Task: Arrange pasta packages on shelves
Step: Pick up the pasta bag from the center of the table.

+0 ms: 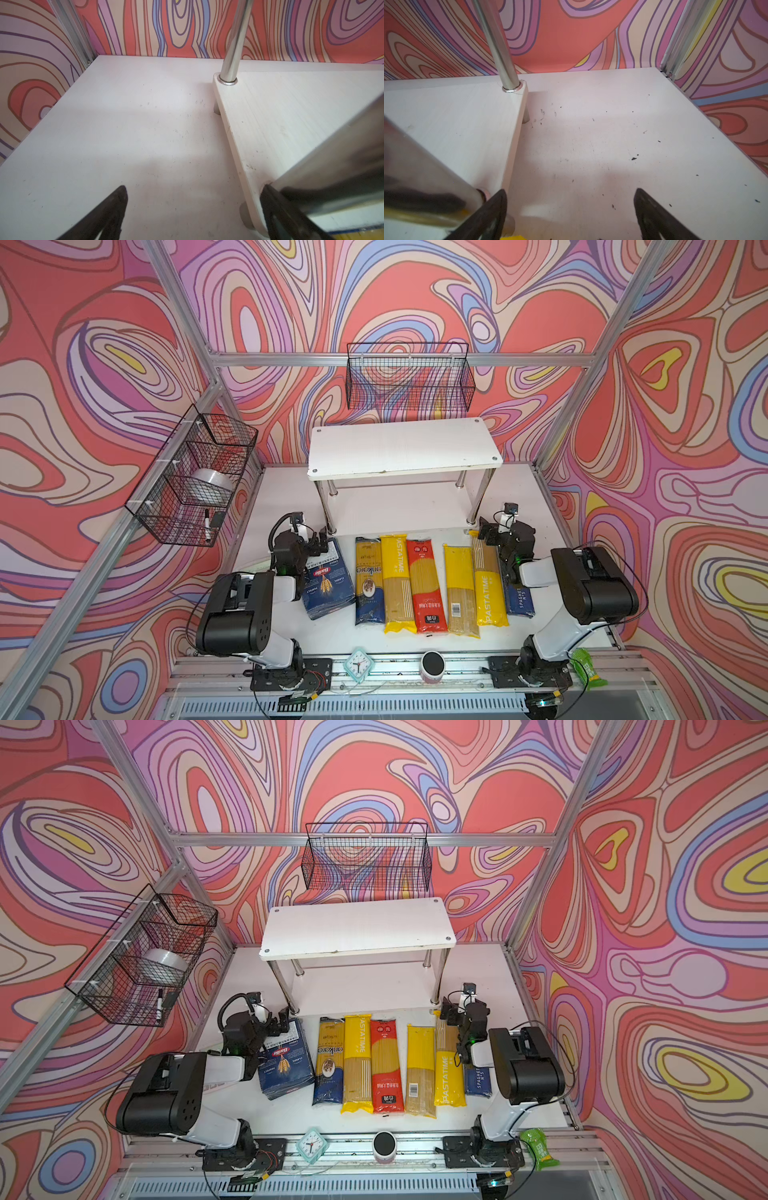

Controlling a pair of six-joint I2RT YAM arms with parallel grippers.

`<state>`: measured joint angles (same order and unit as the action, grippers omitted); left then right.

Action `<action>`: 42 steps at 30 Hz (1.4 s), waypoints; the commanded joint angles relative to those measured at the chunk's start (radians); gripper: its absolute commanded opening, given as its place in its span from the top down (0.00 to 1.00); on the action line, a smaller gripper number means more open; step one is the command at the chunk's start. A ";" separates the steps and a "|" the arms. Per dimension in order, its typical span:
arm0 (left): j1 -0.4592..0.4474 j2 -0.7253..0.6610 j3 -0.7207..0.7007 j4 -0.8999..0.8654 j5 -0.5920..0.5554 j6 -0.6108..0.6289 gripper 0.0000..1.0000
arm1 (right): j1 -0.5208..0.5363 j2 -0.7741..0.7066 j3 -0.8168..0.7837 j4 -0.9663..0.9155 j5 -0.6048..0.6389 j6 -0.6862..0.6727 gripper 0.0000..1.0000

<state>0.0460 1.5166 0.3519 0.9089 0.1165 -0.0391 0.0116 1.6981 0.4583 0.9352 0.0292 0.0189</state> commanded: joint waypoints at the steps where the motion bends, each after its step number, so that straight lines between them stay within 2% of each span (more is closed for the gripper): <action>1: 0.009 0.019 0.009 -0.002 -0.002 -0.007 0.00 | -0.005 0.014 0.011 0.014 0.007 -0.007 0.02; 42: -0.001 0.019 0.016 -0.015 -0.028 -0.002 0.00 | -0.013 0.013 0.017 0.007 0.013 0.000 0.02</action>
<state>0.0460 1.5204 0.3603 0.9081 0.1036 -0.0383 0.0048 1.6981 0.4610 0.9306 0.0288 0.0193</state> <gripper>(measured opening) 0.994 0.984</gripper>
